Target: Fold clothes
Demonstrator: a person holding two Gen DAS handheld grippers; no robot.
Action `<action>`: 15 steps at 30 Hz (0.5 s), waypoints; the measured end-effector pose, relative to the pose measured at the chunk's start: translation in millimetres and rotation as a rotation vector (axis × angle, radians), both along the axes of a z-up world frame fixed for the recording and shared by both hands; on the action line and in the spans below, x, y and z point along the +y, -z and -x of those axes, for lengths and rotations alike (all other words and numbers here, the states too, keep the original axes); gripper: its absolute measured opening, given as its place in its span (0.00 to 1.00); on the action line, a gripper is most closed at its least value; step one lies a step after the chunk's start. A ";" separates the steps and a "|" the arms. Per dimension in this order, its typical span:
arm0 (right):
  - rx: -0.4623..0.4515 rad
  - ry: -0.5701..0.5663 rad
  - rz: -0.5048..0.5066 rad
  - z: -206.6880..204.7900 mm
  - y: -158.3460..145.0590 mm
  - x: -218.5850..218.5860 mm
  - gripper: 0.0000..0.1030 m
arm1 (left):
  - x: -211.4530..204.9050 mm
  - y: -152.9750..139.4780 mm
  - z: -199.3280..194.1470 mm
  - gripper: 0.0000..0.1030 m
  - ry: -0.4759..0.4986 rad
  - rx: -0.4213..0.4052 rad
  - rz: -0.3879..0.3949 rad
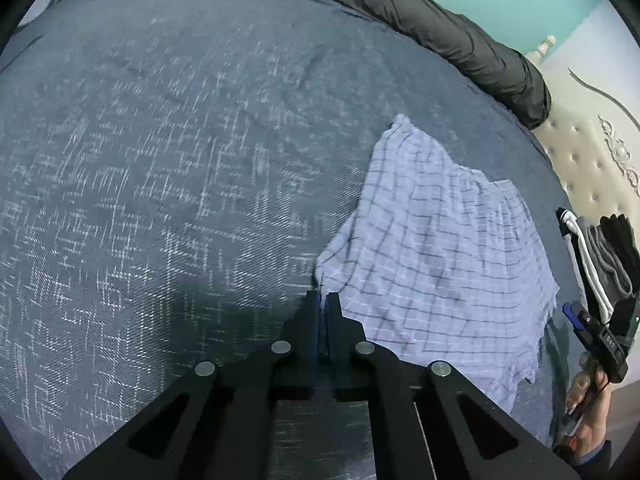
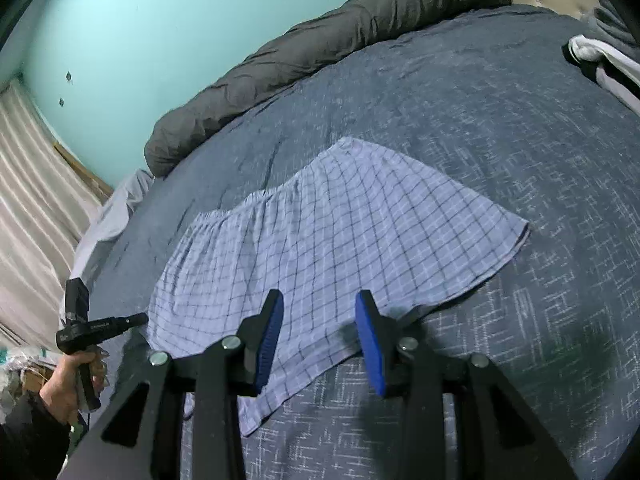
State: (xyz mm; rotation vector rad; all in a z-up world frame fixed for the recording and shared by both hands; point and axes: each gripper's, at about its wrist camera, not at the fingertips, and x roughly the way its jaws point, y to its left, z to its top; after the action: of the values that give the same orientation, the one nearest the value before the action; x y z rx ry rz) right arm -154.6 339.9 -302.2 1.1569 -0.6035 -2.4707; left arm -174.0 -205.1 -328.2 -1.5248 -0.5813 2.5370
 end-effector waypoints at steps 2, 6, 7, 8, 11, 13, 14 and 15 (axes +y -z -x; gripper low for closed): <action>-0.010 0.035 0.006 -0.3 2.9 5.8 0.36 | 6.1 -7.1 1.3 0.03 0.003 0.010 0.003; -0.021 0.042 0.018 -1.1 4.9 13.8 0.36 | 22.1 -22.1 5.5 0.03 0.022 0.030 0.010; -0.023 0.042 0.016 -1.1 4.9 15.0 0.36 | 27.1 -26.1 6.9 0.03 0.030 0.035 0.012; -0.025 0.042 0.014 -1.2 5.0 16.1 0.36 | 31.4 -30.1 7.6 0.03 0.039 0.040 0.015; -0.042 0.049 0.017 -1.5 7.1 23.1 0.36 | 46.3 -44.5 8.8 0.03 0.065 0.055 0.026; -0.057 0.061 0.014 -1.6 8.6 29.0 0.36 | 57.3 -52.3 14.3 0.03 0.078 0.060 0.015; -0.062 0.066 0.014 -1.8 9.1 32.0 0.36 | 63.4 -57.1 17.3 0.03 0.085 0.063 0.009; -0.064 0.069 0.018 -2.2 9.1 34.9 0.36 | 70.6 -61.8 20.3 0.03 0.094 0.068 0.010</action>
State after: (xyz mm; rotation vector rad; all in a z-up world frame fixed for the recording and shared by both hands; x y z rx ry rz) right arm -152.4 374.8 -311.3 1.2322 -0.6927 -2.4883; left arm -194.3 -134.4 -266.4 -1.4269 -0.4775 2.5141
